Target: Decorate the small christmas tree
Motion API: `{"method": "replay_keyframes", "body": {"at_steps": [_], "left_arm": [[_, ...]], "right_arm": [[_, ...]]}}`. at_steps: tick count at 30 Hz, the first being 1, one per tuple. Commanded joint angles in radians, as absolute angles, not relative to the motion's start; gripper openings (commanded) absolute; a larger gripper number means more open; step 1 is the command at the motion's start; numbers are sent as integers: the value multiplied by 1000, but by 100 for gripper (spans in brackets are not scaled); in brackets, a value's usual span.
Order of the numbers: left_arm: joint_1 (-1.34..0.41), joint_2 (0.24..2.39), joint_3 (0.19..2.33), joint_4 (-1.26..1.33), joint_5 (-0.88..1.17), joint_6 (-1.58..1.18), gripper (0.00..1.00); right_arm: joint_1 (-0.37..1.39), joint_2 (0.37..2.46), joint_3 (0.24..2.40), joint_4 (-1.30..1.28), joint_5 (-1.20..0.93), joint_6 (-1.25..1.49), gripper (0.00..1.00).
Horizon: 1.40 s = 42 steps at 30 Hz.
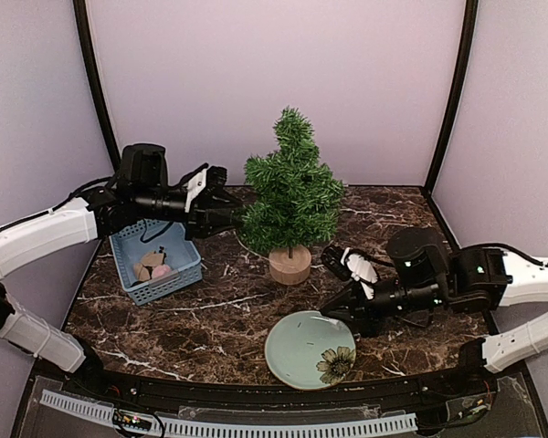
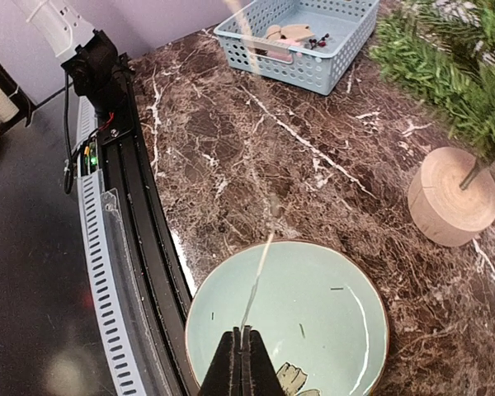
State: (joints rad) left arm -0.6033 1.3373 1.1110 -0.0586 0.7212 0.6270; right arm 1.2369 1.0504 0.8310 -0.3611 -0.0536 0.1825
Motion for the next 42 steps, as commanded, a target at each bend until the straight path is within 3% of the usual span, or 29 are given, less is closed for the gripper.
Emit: {"method": "replay_keyframes", "body": {"at_steps": [1, 12, 20, 26, 36, 42], "left_arm": [[-630, 1325, 1122, -87, 748, 656, 40], [-752, 1391, 1134, -9, 626, 616, 38], [-785, 1427, 1154, 43, 561, 598, 41], [-785, 1389, 1119, 78, 529, 577, 48], [-749, 1283, 1057, 157, 572, 500, 51], [-697, 1246, 1020, 250, 554, 395, 52]], "right_arm": [[1237, 938, 786, -391, 48, 304, 0], [1165, 702, 789, -441, 245, 430, 0], [1132, 687, 796, -539, 331, 481, 0], [1084, 694, 812, -634, 465, 539, 0], [1003, 744, 798, -691, 474, 571, 0], [865, 752, 827, -671, 487, 528, 0]]}}
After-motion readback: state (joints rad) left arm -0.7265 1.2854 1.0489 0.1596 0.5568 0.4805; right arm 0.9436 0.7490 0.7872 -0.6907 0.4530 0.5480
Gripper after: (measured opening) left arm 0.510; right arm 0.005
